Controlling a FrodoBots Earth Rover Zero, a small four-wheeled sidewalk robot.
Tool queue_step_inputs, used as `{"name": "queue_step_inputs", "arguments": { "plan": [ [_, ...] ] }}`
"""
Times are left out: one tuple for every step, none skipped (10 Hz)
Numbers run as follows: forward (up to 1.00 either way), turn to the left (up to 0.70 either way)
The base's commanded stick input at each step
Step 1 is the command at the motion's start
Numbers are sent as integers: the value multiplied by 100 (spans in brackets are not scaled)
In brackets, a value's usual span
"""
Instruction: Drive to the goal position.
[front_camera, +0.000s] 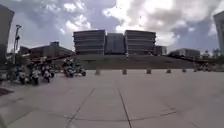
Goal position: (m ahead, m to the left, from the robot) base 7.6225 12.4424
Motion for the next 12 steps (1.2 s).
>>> {"name": "queue_step_inputs", "arguments": {
  "plan": [
    [100, 0],
    [100, 0],
    [100, 0],
    [100, 0],
    [100, 0],
    [100, 0],
    [100, 0],
    [100, 0],
    [100, 0],
    [100, 0],
    [100, 0],
    [100, 0]
  ]
}}
